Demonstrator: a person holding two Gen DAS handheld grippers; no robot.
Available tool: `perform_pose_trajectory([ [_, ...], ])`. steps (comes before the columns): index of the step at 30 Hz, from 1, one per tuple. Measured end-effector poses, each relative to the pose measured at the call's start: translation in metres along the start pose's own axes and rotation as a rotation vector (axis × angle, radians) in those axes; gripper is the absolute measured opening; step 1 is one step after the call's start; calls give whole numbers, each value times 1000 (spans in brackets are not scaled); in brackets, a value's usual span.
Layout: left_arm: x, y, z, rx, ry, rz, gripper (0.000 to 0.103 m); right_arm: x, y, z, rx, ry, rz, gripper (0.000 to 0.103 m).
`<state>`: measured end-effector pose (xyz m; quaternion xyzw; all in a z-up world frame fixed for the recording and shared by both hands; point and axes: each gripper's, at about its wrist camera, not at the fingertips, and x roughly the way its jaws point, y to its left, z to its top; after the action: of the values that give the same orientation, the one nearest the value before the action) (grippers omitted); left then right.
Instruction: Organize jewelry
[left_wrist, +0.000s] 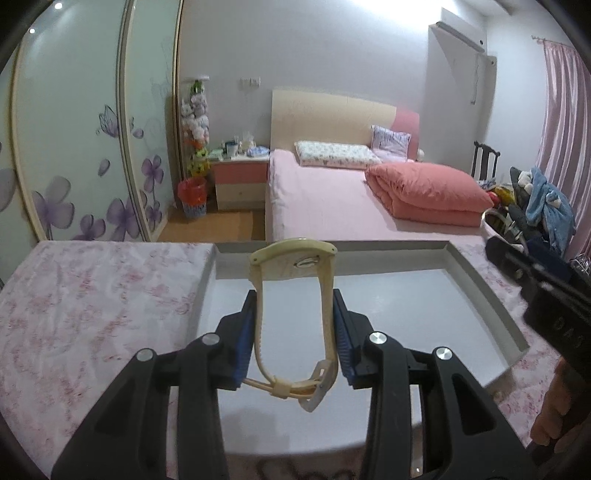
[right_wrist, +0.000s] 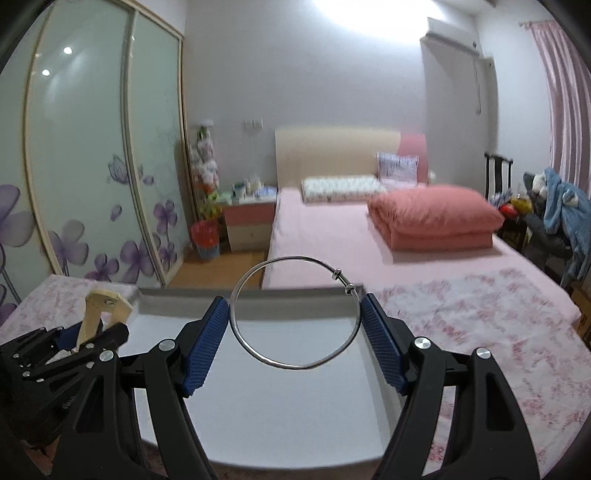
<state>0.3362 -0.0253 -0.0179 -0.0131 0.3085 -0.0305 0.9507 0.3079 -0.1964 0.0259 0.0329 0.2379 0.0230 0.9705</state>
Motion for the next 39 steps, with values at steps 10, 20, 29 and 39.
perform_pose_trajectory([
  [10,37,4,-4,-28,112,-28,45,50,2,-14,9,235,7,74],
  [20,15,18,8,-79,62,-34,52,19,-4,-2,46,172,28,81],
  [29,-42,24,-2,-64,28,-44,52,-32,-4,6,27,91,53,81],
  [39,-71,17,-74,12,172,-97,52,-94,-10,-38,14,102,100,81],
])
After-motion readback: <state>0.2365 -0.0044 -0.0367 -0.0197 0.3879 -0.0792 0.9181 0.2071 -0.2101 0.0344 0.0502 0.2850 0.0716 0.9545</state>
